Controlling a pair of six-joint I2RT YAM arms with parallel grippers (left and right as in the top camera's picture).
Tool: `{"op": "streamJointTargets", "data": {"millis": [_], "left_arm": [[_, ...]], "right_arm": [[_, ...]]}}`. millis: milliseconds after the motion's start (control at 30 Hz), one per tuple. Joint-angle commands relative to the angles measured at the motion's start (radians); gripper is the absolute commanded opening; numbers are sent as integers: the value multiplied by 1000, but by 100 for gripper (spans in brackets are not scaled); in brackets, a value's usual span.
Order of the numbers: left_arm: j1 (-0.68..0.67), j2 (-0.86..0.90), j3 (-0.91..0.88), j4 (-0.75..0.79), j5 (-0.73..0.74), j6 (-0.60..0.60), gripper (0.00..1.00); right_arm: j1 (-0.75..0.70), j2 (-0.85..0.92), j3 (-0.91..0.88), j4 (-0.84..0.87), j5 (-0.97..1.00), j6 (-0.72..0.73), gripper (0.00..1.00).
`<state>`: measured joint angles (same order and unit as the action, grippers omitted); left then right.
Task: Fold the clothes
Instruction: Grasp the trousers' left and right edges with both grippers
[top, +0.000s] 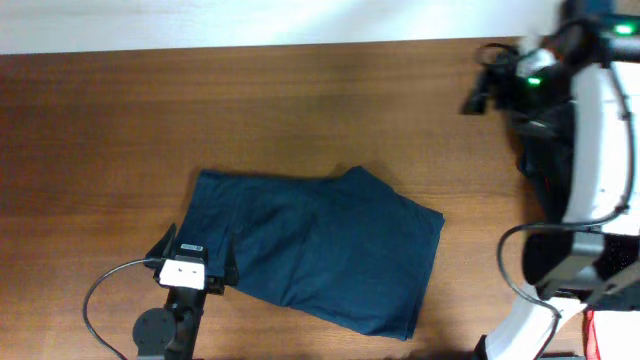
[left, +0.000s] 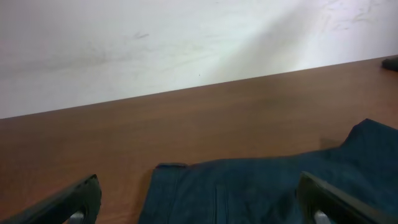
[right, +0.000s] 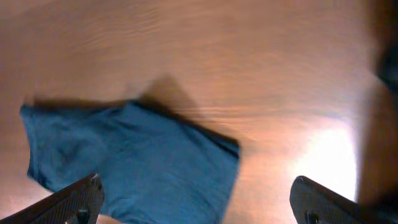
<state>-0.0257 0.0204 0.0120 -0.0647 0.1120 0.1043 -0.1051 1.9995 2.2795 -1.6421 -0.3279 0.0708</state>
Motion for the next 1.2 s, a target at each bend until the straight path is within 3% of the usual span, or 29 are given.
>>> {"op": "streamJointTargets", "data": {"millis": [0,67,133,233,333,433,600,733,800,1000,1167], "left_arm": [[5,-7,-3,77,69,-66,99],[5,-6,-1,244,82,-138,99],[5,-6,39,279,87,-245,99],[5,20,164,146,86,-246,99],[5,156,353,-56,86,-198,99],[5,441,625,-218,83,-42,99],[5,981,1070,-529,136,-37,99],[66,1482,1593,-1006,130,10,99],[123,1666,1730,-1201,130,11,99],[211,1974,1738,-1374,129,10,99],[203,2146,1738,-1316,85,29,99]], "right_arm": [[148,5,8,23,-27,-15,99],[239,5,8,45,-23,-15,99],[312,5,8,81,39,-15,99],[370,5,8,90,56,-15,99],[387,5,8,107,74,-15,99],[362,5,8,123,85,-14,99],[347,5,8,125,90,-14,99],[347,5,8,124,104,-15,99],[347,5,8,125,104,-14,99],[347,6,8,147,104,-14,99],[347,6,8,128,97,66,99]]}}
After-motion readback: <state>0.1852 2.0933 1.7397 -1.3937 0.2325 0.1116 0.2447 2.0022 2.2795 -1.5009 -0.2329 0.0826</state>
